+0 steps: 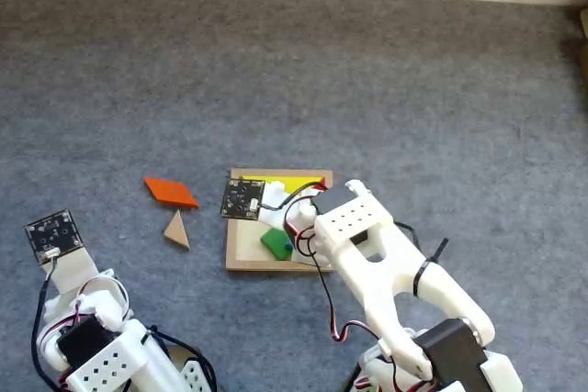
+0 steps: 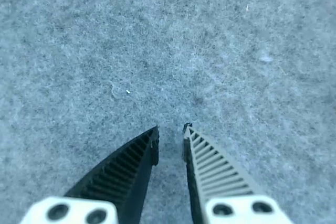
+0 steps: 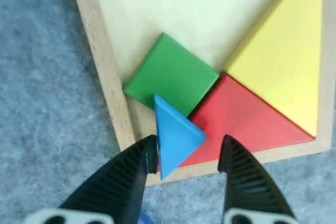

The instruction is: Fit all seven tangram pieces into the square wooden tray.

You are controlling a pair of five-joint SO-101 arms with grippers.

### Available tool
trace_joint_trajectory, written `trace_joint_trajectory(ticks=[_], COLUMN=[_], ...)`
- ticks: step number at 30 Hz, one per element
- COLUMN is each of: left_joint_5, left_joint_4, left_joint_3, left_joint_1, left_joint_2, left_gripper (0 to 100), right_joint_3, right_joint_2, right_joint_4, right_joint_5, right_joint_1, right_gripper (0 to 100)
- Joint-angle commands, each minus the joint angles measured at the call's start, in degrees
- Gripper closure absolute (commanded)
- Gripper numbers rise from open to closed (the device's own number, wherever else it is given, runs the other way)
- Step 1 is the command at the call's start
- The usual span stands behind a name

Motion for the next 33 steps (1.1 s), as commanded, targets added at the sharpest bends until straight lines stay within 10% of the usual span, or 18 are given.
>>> trace_joint_trajectory(ticks=[1,21,33], left_joint_5=[0.3,0.3,0.3], left_joint_4=[0.2,0.2,0.2], left_joint_3=[1.1,1.1,1.1], left_joint_1=[-1.1,-0.7,-0.7], left_joint_2=[-2.2,-2.3,-2.3], left_gripper=[91,91,91], right_joint_3=[0.1,-0.4,-0.5], right_joint_2=[-2.5,-9.9,0.5], right_joint_4=[0.7,-1.8,-5.1], right_joint_5=[0.3,-22.7,-23.4], right_joint_1=[-0.5,2.9,4.5], right_gripper=[81.3,98.7,98.7])
